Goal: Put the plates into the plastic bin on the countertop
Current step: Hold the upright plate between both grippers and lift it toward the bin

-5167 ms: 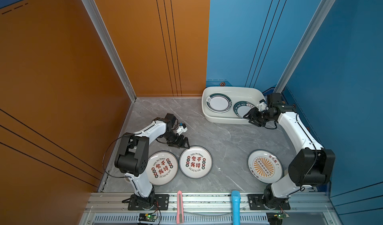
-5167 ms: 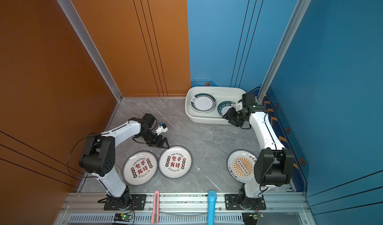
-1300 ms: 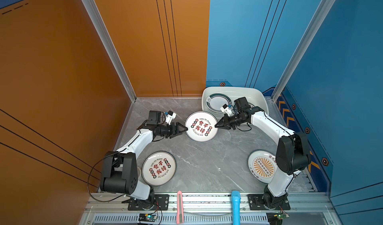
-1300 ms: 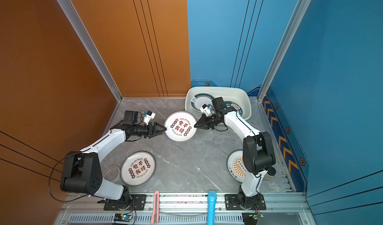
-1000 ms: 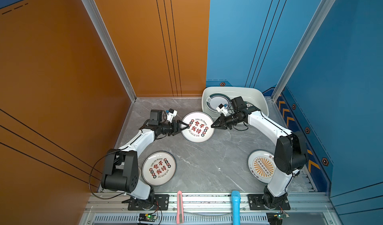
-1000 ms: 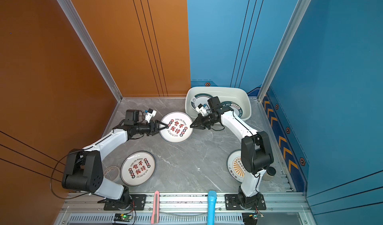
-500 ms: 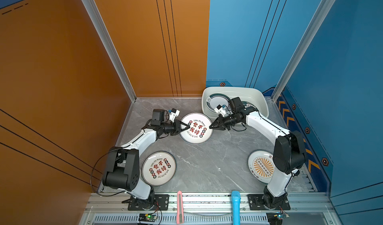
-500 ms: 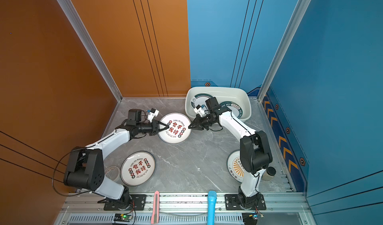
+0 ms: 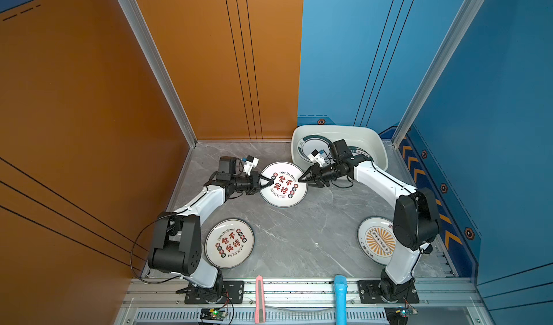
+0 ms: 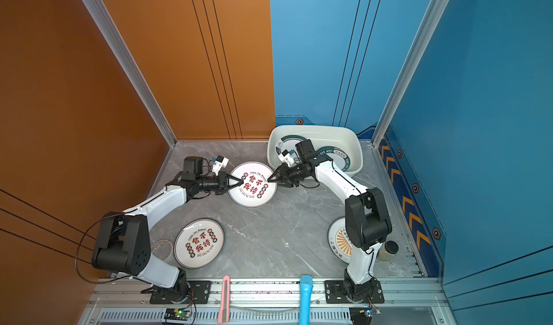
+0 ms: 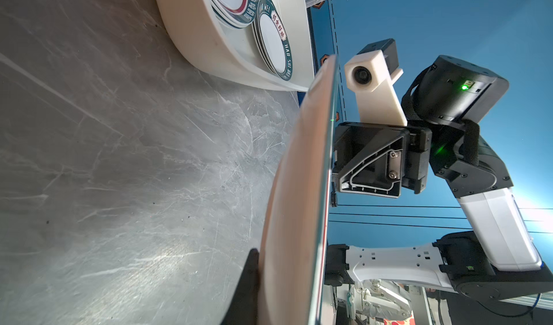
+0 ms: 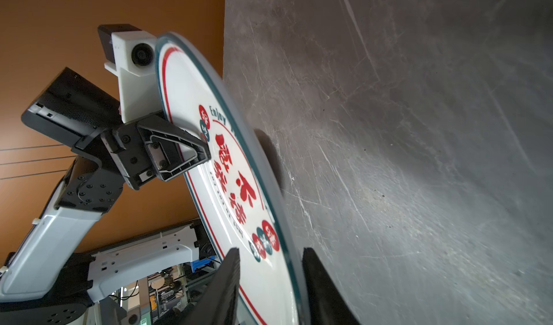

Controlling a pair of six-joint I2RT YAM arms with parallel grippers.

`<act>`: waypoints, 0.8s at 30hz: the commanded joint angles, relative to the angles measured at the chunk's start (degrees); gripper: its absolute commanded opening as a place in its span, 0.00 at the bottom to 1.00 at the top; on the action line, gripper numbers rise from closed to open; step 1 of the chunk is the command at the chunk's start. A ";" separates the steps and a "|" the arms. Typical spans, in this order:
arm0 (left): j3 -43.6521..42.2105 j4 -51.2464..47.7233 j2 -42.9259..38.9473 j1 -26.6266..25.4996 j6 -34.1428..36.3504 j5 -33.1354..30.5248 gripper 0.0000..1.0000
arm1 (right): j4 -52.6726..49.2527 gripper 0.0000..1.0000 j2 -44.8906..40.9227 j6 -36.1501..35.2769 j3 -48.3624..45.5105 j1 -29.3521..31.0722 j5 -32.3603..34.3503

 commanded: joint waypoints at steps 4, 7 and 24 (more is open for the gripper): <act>1.92 -0.17 -0.16 -0.75 0.13 2.11 0.02 | 9.49 0.42 2.15 4.67 -0.34 1.86 -4.91; 2.18 -0.06 -0.19 -0.89 -0.31 2.12 0.02 | 11.57 0.43 3.17 5.95 -0.34 2.62 -5.72; 3.51 -1.92 0.64 -1.68 -0.15 1.39 0.04 | 14.37 0.10 6.27 7.36 0.96 4.52 -8.56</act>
